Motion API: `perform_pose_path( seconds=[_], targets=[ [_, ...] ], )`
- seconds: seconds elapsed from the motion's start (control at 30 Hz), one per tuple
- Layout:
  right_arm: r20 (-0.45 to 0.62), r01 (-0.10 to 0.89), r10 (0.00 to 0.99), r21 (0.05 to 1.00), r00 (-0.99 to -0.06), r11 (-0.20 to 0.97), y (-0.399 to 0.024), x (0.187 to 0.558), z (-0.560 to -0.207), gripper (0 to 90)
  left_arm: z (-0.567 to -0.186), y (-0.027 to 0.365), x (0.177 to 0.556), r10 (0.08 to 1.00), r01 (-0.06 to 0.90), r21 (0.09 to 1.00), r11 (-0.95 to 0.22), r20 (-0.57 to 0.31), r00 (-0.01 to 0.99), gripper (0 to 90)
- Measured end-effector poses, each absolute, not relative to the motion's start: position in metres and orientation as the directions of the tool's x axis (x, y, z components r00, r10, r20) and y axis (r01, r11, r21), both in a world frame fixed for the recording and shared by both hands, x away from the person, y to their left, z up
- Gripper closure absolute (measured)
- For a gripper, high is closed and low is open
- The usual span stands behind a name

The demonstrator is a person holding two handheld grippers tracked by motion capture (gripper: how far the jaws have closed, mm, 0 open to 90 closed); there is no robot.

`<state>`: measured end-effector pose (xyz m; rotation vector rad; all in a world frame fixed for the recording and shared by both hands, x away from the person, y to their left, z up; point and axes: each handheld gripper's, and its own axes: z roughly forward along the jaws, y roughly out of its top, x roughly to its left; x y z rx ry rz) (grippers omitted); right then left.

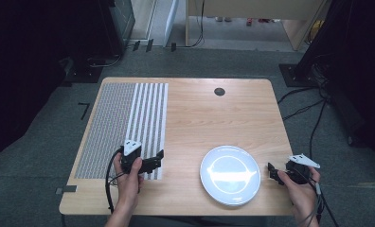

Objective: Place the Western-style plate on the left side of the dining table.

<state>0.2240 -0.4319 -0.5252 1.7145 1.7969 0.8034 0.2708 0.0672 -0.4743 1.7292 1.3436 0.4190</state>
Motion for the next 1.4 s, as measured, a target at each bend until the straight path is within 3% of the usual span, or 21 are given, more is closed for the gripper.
perform_pose_path(
  seconds=[0.47,0.57,0.87,1.03,1.17,1.4],
  targets=[
    [0.028,0.703,0.999,0.711,-0.037,0.007,-0.430,0.227,-0.523,11.2,-0.496,0.018,0.249,0.842,0.591,0.802,-0.089,-0.257,0.475,8.5],
    [0.032,0.705,0.999,0.710,-0.025,-0.005,-0.428,0.227,-0.521,19.3,-0.498,0.011,0.245,0.825,0.591,0.799,-0.116,-0.253,0.505,8.5],
    [0.104,0.620,0.993,0.783,-0.048,-0.052,-0.412,0.218,-0.504,29.4,-0.502,0.006,0.235,0.778,0.606,0.785,-0.132,-0.296,0.554,8.5],
    [0.139,0.589,0.985,0.807,-0.103,-0.053,-0.401,0.213,-0.497,45.5,-0.504,-0.002,0.233,0.740,0.608,0.778,-0.159,-0.314,0.595,8.6],
    [0.223,0.587,0.961,0.805,-0.164,-0.087,-0.394,0.212,-0.493,54.4,-0.504,-0.009,0.229,0.705,0.603,0.778,-0.179,-0.326,0.630,15.1],
    [0.382,0.647,0.903,0.742,-0.197,-0.172,-0.388,0.213,-0.495,69.0,-0.503,-0.009,0.229,0.636,0.620,0.768,-0.160,-0.400,0.660,15.1]
  ],
)
